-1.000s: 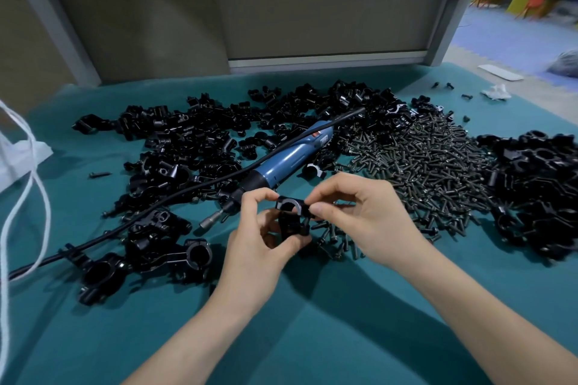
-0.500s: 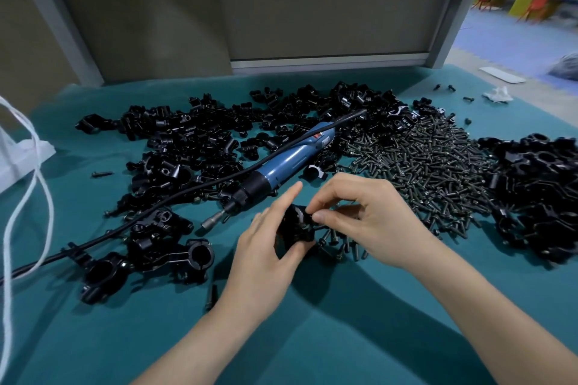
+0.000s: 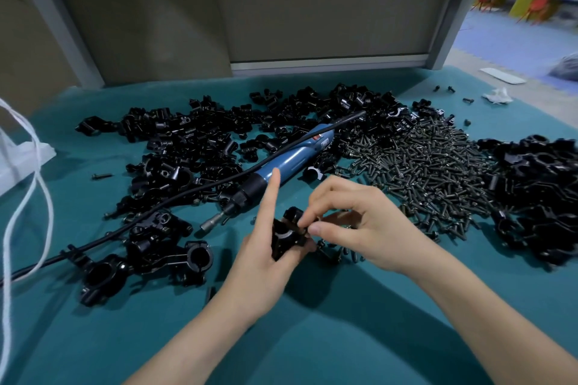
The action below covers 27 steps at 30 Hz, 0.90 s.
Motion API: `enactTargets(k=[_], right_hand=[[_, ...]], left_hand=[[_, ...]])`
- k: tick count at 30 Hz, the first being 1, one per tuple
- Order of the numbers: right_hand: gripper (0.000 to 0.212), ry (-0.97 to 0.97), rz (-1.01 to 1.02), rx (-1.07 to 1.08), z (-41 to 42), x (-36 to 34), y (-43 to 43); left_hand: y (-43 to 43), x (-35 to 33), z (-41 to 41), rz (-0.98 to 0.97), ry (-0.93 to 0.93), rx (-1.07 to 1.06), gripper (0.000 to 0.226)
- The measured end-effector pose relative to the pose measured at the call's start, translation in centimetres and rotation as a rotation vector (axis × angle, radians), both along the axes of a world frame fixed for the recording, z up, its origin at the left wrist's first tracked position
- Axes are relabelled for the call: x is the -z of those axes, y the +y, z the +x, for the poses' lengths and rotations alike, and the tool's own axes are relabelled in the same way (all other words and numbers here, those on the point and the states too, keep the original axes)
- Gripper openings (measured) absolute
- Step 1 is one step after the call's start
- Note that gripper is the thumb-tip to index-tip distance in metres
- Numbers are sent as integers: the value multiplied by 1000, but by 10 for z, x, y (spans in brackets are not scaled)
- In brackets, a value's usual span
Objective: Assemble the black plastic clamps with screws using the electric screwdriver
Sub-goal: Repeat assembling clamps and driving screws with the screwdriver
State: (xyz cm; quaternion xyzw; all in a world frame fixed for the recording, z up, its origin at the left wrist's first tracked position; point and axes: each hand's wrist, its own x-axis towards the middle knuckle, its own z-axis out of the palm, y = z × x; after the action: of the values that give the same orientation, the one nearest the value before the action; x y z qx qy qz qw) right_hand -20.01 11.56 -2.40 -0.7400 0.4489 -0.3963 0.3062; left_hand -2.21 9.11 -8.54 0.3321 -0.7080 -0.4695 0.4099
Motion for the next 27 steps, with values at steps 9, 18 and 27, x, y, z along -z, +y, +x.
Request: enactTargets(k=[9, 18, 27], right_hand=[[29, -200, 169, -39, 6, 10, -2], [34, -261, 167, -87, 4, 11, -3], [32, -161, 116, -25, 8, 15, -5]], left_hand=[[-4, -5, 4, 91, 66, 104, 93], [1, -13, 7, 180, 121, 119, 87], [-2, -9, 4, 191, 247, 47, 78]])
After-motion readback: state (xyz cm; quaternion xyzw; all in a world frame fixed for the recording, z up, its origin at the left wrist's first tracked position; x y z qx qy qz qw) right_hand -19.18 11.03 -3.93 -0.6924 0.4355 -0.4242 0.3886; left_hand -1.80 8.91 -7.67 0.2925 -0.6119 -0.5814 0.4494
